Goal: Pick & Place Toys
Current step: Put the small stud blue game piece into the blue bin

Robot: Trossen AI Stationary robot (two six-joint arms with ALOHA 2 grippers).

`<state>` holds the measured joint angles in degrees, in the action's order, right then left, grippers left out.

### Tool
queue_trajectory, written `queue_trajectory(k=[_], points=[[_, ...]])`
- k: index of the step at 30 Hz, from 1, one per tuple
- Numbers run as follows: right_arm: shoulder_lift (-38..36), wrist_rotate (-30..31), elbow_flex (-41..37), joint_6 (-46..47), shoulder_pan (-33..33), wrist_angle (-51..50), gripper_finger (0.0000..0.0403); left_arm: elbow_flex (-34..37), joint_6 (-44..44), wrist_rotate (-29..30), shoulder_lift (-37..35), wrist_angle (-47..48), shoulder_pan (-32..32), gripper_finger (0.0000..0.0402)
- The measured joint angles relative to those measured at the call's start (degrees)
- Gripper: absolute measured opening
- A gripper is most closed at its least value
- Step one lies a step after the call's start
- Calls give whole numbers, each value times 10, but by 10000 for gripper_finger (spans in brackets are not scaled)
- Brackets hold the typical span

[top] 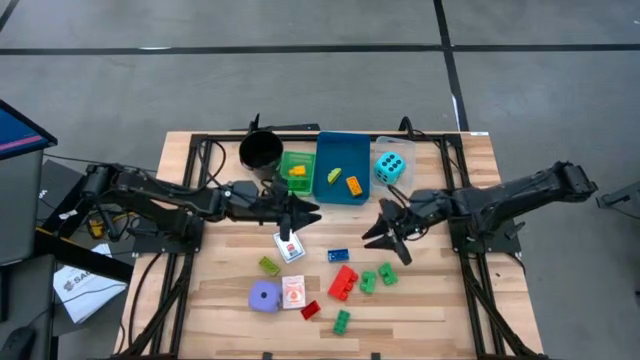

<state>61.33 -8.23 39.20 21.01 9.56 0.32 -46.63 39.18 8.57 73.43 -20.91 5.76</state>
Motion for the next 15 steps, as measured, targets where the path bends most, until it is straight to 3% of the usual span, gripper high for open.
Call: queue_trajectory(k=[6, 15], points=[[51, 29, 97, -52, -5, -135, 136, 0, -44, 0, 0, 6, -5, 204], [187, 4, 182, -24, 13, -178, 224, 0, -109, 0, 0, 0, -6, 204]])
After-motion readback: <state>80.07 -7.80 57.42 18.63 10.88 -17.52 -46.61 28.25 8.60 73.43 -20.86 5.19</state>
